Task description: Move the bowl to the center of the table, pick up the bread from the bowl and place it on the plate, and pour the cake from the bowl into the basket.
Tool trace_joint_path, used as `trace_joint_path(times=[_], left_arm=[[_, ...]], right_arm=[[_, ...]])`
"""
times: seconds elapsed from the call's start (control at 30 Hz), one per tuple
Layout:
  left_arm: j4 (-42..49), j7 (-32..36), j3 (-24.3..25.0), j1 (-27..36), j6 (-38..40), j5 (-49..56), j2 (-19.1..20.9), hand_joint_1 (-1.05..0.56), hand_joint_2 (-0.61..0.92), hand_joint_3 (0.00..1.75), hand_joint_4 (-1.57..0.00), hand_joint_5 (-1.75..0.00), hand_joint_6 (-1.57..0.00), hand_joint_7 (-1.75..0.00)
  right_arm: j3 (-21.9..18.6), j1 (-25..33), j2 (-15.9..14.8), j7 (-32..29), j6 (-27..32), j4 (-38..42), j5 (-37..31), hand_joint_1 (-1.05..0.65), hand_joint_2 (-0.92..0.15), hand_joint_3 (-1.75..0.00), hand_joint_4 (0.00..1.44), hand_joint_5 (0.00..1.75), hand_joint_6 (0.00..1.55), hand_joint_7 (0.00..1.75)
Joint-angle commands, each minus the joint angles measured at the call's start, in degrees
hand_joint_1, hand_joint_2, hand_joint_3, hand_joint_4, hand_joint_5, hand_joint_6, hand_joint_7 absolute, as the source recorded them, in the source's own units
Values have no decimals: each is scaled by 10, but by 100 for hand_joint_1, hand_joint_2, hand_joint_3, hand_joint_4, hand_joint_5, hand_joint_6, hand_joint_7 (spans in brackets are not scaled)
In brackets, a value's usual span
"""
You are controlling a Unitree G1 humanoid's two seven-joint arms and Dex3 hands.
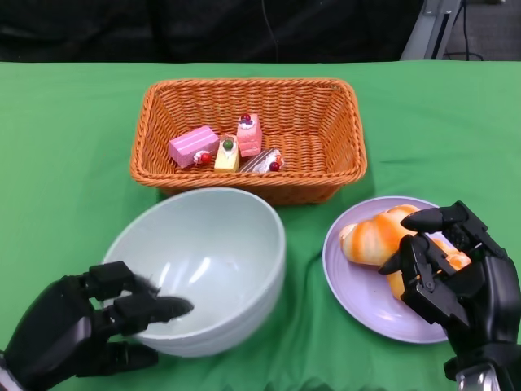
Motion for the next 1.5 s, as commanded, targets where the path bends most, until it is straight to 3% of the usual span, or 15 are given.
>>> trace_joint_path(times=[0.03,0.17,0.3,0.47,0.6,0.63,0.7,0.77,0.8,0.87,0.9,1.0,1.07,1.2,1.5], left_arm=[[-7,10,11,8,-12,-9,12,-85,92,22,-47,-22,-51,0],[-5,-67,42,17,-48,-61,14,-103,92,29,-21,-6,-26,0],[12,-194,71,16,-152,-142,19,-105,92,39,-5,-1,-12,-1],[42,-341,129,38,-237,-293,-9,-105,92,51,-10,-5,-12,-2],[54,-484,132,63,-278,-507,-48,-96,92,33,-31,-11,-30,-4],[19,-531,122,77,-258,-590,-54,-94,92,32,-33,-11,-32,-4],[-48,-613,121,100,-213,-723,-69,-62,92,24,-68,-24,-62,-11],[-107,-695,136,114,-161,-827,-86,-42,92,22,-86,-31,-78,-16],[-149,-749,145,124,-118,-890,-94,-25,92,24,-91,-52,-94,-19],[-204,-827,165,138,-60,-966,-105,-12,92,32,-83,-97,-107,-32],[-227,-856,176,143,-33,-990,-110,-9,92,35,-82,-108,-109,-38],[-277,-920,211,157,34,-1025,-128,-2,84,64,-79,-140,-89,-101],[-302,-962,240,170,76,-1024,-137,0,73,85,-79,-149,-84,-120],[-345,-1028,298,194,146,-1004,-159,0,68,99,-77,-156,-80,-131],[-372,-1092,399,212,207,-949,-218,0,66,102,-76,-157,-80,-133]], right_arm=[[-2,8,-4,-6,1,-8,-2,-10,-59,-98,74,160,70,121],[-2,6,-6,-4,-2,-3,0,-9,-60,-97,74,160,70,121],[-1,6,-6,-2,10,-7,8,-9,-61,-95,72,161,68,121],[-1,5,-7,-2,2,-3,3,-9,-64,-91,71,162,67,123],[-1,6,-5,-7,9,-6,3,-9,-64,-91,74,158,70,121],[0,6,-6,-5,5,-4,1,-9,-64,-91,74,158,70,120],[3,7,-10,7,-1,-1,3,-9,-64,-93,74,159,70,122],[7,10,-14,20,-13,1,1,-9,-63,-94,74,158,70,122],[12,14,-17,31,-18,0,0,-9,-64,-95,74,157,69,121],[18,20,-23,47,-20,-5,0,-8,-66,-93,72,157,68,121],[21,22,-28,58,-26,-5,-1,-8,-67,-92,71,158,68,121],[29,30,-35,80,-43,-9,-7,-8,-69,-84,72,158,70,120],[35,36,-36,100,-50,-12,3,-7,-70,-81,73,157,71,118],[45,43,-42,126,-56,-18,9,-9,-70,-77,74,156,73,115],[45,43,-43,128,-57,-18,10,-9,-71,-74,75,156,74,113]])
